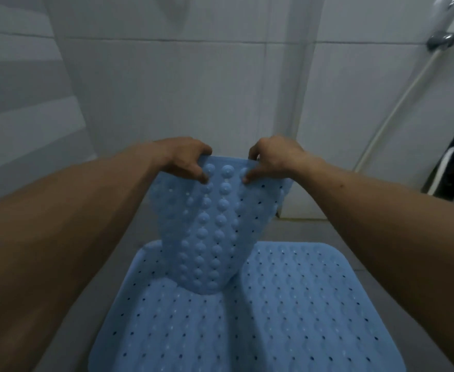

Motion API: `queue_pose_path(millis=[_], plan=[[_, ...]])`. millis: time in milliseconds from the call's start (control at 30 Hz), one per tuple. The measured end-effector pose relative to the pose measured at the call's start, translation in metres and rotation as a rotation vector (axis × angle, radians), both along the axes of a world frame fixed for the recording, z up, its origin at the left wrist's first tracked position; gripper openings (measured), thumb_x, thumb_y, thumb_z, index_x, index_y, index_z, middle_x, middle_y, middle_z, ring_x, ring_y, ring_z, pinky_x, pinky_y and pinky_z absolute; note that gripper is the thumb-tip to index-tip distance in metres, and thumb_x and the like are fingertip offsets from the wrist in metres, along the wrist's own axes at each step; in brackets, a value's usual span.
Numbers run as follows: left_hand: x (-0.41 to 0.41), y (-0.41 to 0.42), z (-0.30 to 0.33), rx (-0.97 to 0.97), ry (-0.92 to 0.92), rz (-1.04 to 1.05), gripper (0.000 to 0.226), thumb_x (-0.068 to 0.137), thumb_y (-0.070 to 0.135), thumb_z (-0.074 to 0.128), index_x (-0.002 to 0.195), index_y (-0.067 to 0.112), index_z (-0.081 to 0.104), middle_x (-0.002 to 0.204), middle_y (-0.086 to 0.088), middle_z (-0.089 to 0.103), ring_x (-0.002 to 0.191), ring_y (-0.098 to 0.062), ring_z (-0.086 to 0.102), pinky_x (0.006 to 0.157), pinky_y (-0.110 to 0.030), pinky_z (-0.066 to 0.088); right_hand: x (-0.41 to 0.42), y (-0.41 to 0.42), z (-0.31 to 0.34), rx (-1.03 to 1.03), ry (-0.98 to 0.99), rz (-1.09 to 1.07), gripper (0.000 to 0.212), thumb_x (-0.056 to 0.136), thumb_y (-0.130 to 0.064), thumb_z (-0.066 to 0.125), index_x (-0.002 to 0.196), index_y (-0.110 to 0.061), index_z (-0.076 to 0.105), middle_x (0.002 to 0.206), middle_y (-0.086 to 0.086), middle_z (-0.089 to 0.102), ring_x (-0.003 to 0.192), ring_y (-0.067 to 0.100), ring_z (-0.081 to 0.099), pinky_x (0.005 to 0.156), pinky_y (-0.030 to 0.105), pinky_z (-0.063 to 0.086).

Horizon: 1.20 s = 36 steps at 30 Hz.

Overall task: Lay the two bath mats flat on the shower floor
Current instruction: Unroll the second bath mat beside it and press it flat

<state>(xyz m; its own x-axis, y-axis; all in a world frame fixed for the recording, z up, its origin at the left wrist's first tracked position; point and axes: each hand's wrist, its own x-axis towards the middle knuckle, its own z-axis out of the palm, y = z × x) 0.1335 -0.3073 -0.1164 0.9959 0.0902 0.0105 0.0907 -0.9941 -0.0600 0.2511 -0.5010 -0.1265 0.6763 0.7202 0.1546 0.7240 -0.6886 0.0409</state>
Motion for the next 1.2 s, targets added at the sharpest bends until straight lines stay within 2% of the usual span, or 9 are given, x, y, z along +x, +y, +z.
queue_pose_path(millis=[133, 200, 433, 600, 700, 800, 933, 1067, 1200], plan=[[-0.025, -0.005, -0.024, -0.02, -0.194, 0.071, 0.024, 0.085, 0.044, 0.064, 0.084, 0.024, 0.05, 0.081, 0.001, 0.055, 0.076, -0.024, 0.052, 0.066, -0.032, 0.041, 0.001, -0.009, -0.019, -0.033, 0.07, 0.073, 0.082, 0.057, -0.087, 0.065, 0.124, -0.039, 0.063, 0.128, 0.006, 0.051, 0.124, 0.029, 0.047, 0.102, 0.041, 0.04], [-0.038, -0.014, -0.028, 0.018, -0.261, 0.094, 0.022, 0.086, 0.043, 0.063, 0.088, 0.023, 0.053, 0.081, 0.002, 0.053, 0.077, -0.024, 0.05, 0.066, -0.031, 0.038, -0.004, -0.014, -0.02, -0.088, 0.047, 0.126, 0.088, 0.056, -0.08, 0.073, 0.13, -0.036, 0.061, 0.142, 0.008, 0.042, 0.133, 0.029, 0.038, 0.111, 0.041, 0.033], [-0.07, -0.07, -0.018, 0.203, -0.308, 0.189, 0.03, 0.089, 0.04, 0.063, 0.107, 0.017, 0.06, 0.102, -0.013, 0.065, 0.095, -0.034, 0.06, 0.07, -0.035, 0.04, -0.02, -0.075, -0.001, -0.233, 0.115, 0.111, 0.055, 0.06, -0.034, 0.09, 0.11, -0.022, 0.07, 0.098, 0.001, 0.066, 0.089, 0.023, 0.059, 0.082, 0.032, 0.051], [-0.099, -0.106, 0.008, 0.242, -0.294, 0.269, 0.029, 0.087, 0.035, 0.063, 0.109, 0.016, 0.059, 0.107, -0.016, 0.065, 0.099, -0.037, 0.061, 0.072, -0.037, 0.043, -0.025, -0.131, -0.007, -0.06, 0.148, 0.133, 0.037, 0.075, -0.053, 0.074, 0.104, -0.031, 0.07, 0.096, 0.001, 0.068, 0.084, 0.023, 0.059, 0.083, 0.038, 0.054], [-0.12, -0.12, 0.027, 0.221, -0.27, 0.317, 0.031, 0.087, 0.038, 0.065, 0.11, 0.018, 0.059, 0.109, -0.015, 0.065, 0.1, -0.035, 0.06, 0.073, -0.035, 0.041, -0.031, -0.141, 0.012, -0.023, 0.187, 0.154, 0.037, 0.08, -0.06, 0.069, 0.091, -0.025, 0.064, 0.093, 0.004, 0.065, 0.082, 0.024, 0.06, 0.08, 0.035, 0.052], [-0.146, -0.129, 0.046, 0.22, -0.233, 0.38, 0.037, 0.085, 0.042, 0.068, 0.113, 0.018, 0.061, 0.111, -0.012, 0.065, 0.101, -0.033, 0.06, 0.078, -0.037, 0.046, -0.046, -0.139, 0.036, -0.006, 0.255, 0.168, 0.05, 0.073, -0.063, 0.075, 0.081, -0.013, 0.07, 0.086, 0.004, 0.071, 0.074, 0.022, 0.067, 0.07, 0.033, 0.054], [-0.178, -0.13, 0.055, 0.214, -0.134, 0.533, 0.049, 0.081, 0.046, 0.072, 0.12, 0.017, 0.061, 0.116, -0.012, 0.064, 0.104, -0.032, 0.06, 0.083, -0.04, 0.049, -0.065, -0.131, 0.043, -0.102, 0.251, 0.187, 0.073, 0.054, -0.079, 0.075, 0.081, -0.011, 0.075, 0.081, 0.001, 0.072, 0.078, 0.022, 0.07, 0.079, 0.037, 0.058], [-0.207, -0.118, 0.027, 0.188, -0.032, 0.636, 0.045, 0.082, 0.048, 0.07, 0.114, 0.018, 0.062, 0.116, -0.01, 0.064, 0.104, -0.031, 0.06, 0.079, -0.036, 0.047, -0.068, -0.134, 0.024, -0.386, 0.193, 0.147, 0.067, 0.048, -0.065, 0.088, 0.086, -0.012, 0.075, 0.09, 0.001, 0.074, 0.083, 0.022, 0.069, 0.084, 0.033, 0.056], [-0.227, -0.097, -0.007, 0.149, -0.061, 0.674, 0.034, 0.085, 0.049, 0.066, 0.103, 0.02, 0.059, 0.108, -0.011, 0.064, 0.099, -0.031, 0.059, 0.078, -0.038, 0.046, -0.065, -0.136, 0.012, -0.376, 0.195, 0.063, 0.048, 0.052, -0.046, 0.094, 0.08, -0.013, 0.073, 0.085, 0.001, 0.071, 0.076, 0.021, 0.067, 0.077, 0.031, 0.055]])
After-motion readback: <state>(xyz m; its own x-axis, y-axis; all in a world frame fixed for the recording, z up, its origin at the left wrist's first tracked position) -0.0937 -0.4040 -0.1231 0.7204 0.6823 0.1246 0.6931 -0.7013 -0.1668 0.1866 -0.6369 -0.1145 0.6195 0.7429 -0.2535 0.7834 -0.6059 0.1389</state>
